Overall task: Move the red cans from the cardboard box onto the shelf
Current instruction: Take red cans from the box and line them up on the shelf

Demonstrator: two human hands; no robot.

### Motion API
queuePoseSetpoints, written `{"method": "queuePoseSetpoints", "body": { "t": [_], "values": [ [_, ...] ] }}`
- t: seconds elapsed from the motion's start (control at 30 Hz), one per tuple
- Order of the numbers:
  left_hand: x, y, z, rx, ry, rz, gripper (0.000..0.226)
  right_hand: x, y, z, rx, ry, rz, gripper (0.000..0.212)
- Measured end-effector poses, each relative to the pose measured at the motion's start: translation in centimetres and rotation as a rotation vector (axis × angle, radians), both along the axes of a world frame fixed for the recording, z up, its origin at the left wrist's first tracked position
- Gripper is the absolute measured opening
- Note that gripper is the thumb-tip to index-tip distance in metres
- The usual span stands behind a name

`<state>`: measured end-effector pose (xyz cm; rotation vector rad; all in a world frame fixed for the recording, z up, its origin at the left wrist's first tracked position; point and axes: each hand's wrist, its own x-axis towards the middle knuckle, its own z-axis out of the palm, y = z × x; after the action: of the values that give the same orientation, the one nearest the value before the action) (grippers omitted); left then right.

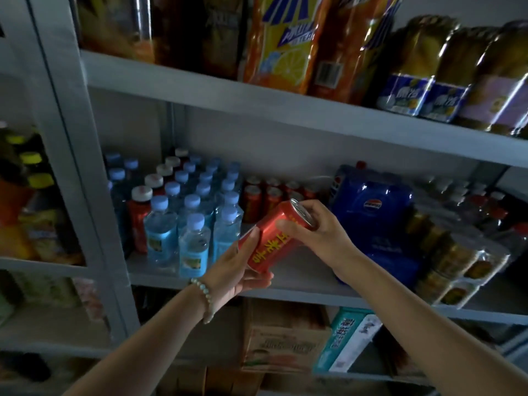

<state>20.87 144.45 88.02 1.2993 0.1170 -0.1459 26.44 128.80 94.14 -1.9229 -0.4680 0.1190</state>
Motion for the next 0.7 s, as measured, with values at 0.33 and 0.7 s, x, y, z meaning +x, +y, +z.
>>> {"method": "queuePoseSetpoints", "body": {
  "t": [0.33,0.7],
  "values": [
    [8.3,-4.7,-1.1,-0.039,0.061,0.069,0.063,8.1,-4.6,1.8,-0.189,0.038,0.156,0.067],
    [16.6,-3.6,-13.5,1.016,-0.044,0.334,0.063,20.0,-5.2,-8.3,-0.296,-0.028,-0.060,0.051]
  ]
}}
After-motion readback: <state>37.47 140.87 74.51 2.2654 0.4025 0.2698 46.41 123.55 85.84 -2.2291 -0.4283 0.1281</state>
